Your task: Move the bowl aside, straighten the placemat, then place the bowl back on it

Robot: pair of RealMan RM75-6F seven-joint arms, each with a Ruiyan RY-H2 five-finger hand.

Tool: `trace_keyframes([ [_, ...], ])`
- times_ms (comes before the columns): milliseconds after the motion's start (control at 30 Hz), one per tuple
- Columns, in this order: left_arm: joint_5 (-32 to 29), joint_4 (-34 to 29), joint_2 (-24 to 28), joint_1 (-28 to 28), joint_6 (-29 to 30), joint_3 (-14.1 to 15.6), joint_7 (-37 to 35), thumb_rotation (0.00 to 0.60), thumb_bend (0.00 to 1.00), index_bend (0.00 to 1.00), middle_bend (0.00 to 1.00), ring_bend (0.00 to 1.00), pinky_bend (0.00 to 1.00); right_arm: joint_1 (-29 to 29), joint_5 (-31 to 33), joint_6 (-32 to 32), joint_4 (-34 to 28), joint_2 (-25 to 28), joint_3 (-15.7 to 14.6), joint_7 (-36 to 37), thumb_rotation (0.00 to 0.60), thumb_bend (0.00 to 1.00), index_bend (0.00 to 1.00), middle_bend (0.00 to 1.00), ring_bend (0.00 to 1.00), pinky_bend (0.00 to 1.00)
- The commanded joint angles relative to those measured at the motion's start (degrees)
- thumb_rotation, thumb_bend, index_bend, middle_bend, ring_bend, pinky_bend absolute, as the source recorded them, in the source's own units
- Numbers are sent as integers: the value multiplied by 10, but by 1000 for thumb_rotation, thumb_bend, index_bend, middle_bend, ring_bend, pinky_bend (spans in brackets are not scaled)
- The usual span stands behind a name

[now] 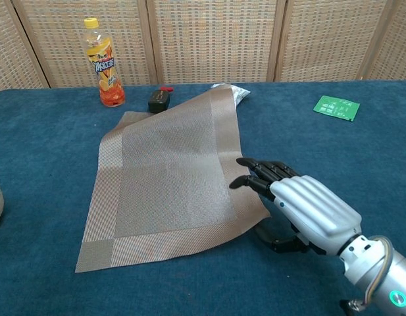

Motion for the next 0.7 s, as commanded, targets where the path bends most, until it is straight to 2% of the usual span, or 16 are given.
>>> trace_keyframes([
  [33, 0, 0, -1, 0, -1, 0, 1, 600, 104, 0, 0, 0, 0, 0, -3, 13, 5, -3, 2, 10, 600, 555, 458, 79, 0, 0],
  [133, 0, 1, -1, 0, -1, 0, 1, 600, 106, 0, 0, 0, 0, -1, -9, 33, 23, -13, 2, 21, 600, 543, 540, 136, 0, 0],
  [467, -2, 3, -2, 0, -4, -1, -1, 600, 107, 0, 0, 0, 0, -1, -7, 34, 36, -19, -2, 32, 600, 542, 575, 167, 0, 0],
  [700, -3, 3, -2, 0, -6, -1, -2, 600, 106, 0, 0, 0, 0, -3, -5, 31, 33, -16, -8, 30, 600, 614, 591, 158, 0, 0],
])
